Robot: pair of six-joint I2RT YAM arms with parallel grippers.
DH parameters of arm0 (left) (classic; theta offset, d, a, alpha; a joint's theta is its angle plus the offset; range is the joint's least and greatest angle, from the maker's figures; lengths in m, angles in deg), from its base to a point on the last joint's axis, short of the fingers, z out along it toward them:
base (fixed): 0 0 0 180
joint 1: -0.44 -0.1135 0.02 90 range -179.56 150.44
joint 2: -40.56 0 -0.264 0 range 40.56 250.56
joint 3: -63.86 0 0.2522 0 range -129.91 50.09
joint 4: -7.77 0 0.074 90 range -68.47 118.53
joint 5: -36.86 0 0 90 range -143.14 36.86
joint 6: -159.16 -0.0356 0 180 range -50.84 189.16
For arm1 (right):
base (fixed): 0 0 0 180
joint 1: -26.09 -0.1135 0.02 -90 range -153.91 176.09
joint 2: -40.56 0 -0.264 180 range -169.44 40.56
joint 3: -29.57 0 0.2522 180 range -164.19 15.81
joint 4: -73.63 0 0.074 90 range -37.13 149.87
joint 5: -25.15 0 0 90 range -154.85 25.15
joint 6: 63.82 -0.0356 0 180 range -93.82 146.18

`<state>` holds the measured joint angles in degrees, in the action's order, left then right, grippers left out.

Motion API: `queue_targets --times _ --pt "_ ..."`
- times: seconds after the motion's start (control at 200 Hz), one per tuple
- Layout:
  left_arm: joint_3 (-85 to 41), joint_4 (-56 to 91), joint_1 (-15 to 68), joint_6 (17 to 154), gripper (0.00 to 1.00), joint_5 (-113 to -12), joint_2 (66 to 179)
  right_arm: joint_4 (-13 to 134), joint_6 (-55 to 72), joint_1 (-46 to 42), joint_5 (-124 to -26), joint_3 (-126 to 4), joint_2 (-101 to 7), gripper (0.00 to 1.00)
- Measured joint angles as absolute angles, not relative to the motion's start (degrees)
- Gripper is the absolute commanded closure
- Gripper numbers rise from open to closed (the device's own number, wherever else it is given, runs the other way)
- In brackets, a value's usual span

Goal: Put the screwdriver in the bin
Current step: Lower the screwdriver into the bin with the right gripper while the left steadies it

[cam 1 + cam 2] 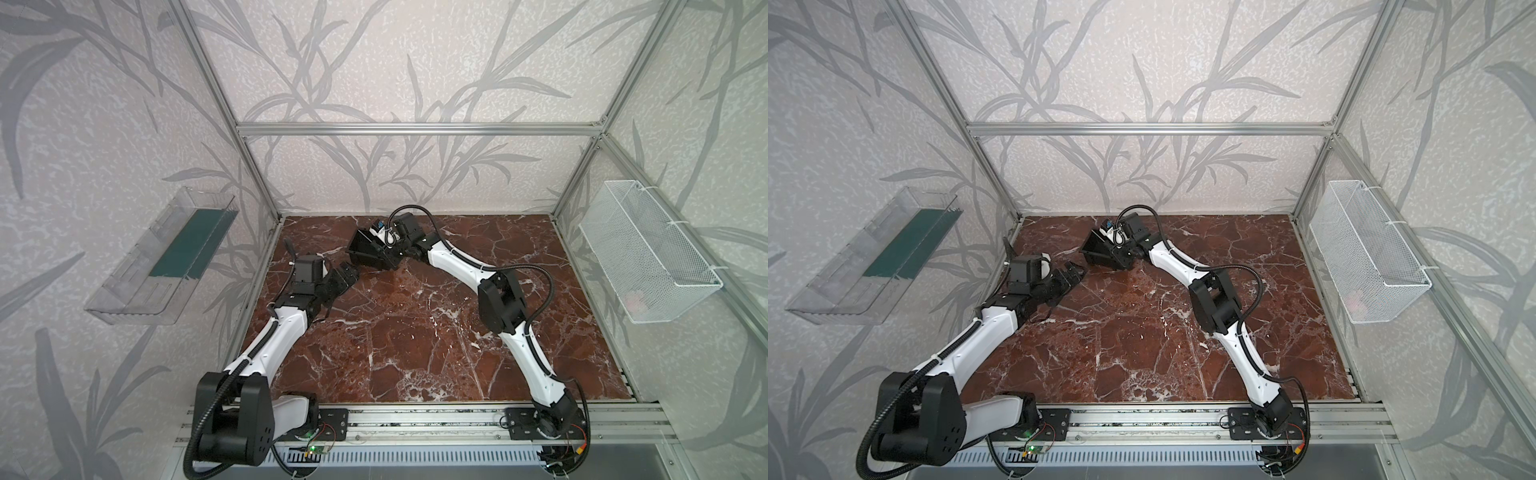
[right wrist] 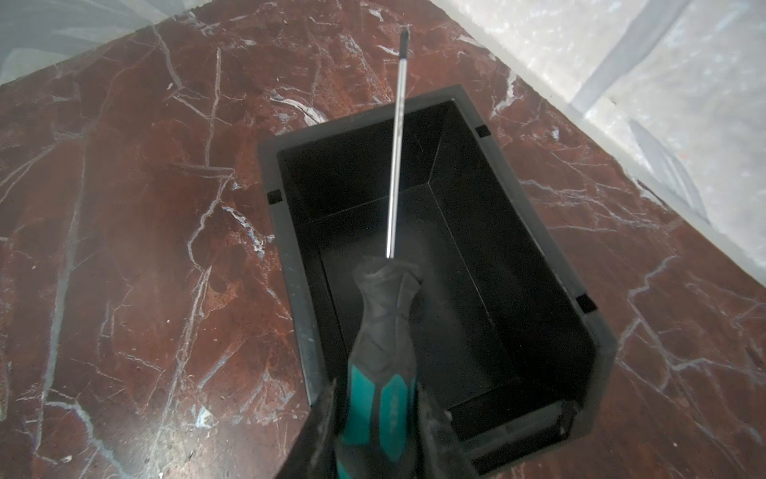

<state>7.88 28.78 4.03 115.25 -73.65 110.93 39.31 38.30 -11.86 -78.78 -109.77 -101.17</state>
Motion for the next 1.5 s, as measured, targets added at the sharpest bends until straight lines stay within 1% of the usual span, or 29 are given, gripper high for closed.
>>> queue_targets --times 0.16,0.39,0.655,1.015,1.08,1.29,1.435,1.5 --pt "7.9 28.8 4.0 115.2 0.01 -73.6 110.9 39.0 37.1 -11.7 -78.7 -110.2 -101.4 0.90" --pt "7.9 28.8 4.0 115.2 0.01 -73.5 110.3 37.1 36.3 -10.6 -78.5 -116.3 -105.5 0.90" --pt "7.9 28.8 3.7 115.1 0.01 -72.9 110.1 34.7 38.3 -10.0 -80.5 -115.1 -106.2 0.88" --pt "7.9 28.8 3.6 115.0 0.01 -72.6 110.1 34.3 39.0 -10.4 -81.9 -115.4 -106.5 0.80" --pt "7.9 28.8 3.6 115.0 0.01 -72.6 110.1 34.3 38.1 -10.4 -82.0 -116.0 -107.0 0.80" --pt "7.9 28.8 3.6 115.0 0.01 -72.5 110.1 34.3 34.5 -10.7 -81.9 -119.2 -109.0 0.74" --pt "7.9 28.8 3.6 115.0 0.01 -72.5 110.1 34.3 31.5 -11.1 -81.8 -121.4 -110.4 0.73" --pt "7.9 28.8 3.6 115.0 0.01 -72.5 110.1 34.3 30.0 -11.1 -81.8 -121.7 -110.5 0.71"
